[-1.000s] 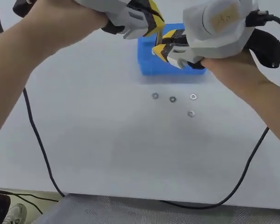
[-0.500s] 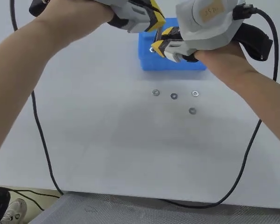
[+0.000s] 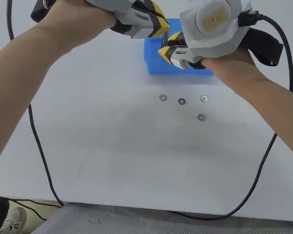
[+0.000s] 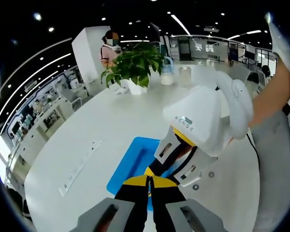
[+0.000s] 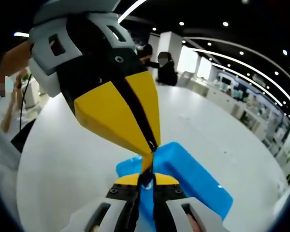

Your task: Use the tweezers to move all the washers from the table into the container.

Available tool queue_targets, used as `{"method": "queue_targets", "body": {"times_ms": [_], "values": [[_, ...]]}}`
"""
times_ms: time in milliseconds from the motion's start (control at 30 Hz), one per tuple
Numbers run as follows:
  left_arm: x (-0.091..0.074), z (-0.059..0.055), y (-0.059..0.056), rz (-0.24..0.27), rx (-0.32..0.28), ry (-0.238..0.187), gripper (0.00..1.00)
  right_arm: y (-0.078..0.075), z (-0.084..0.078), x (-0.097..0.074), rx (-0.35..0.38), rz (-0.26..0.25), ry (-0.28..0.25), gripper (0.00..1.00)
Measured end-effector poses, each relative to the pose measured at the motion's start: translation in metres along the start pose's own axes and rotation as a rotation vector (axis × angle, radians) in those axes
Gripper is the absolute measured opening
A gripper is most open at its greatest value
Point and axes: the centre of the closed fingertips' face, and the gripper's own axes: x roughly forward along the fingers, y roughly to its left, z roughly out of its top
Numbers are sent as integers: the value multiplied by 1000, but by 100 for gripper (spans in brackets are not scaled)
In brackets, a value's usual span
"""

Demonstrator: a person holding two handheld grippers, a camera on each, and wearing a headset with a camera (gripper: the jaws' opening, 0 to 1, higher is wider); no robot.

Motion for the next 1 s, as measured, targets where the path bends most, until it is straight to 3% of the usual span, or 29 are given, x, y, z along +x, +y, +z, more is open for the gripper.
{"method": "queue_targets", "body": {"times_ms": [167, 367, 600, 767, 867, 1000], "values": [[-12, 4, 1, 8, 16, -14, 0, 3, 10, -13, -13, -8, -32, 6], [-26, 12, -7, 1, 53, -27, 0, 13, 21, -30, -34, 2, -74, 7], [-45, 27, -19, -27, 128, -32, 0, 23, 43, -54, -24, 33, -162, 9], [-51, 26, -27, -58, 205, 4, 0, 36, 43, -70, -28, 90, -179, 11], [-53, 25, -34, -94, 227, 10, 0, 43, 38, -72, -48, 117, -164, 8], [-52, 16, -46, -148, 280, 54, 0, 55, 35, -73, -49, 147, -163, 8]]}}
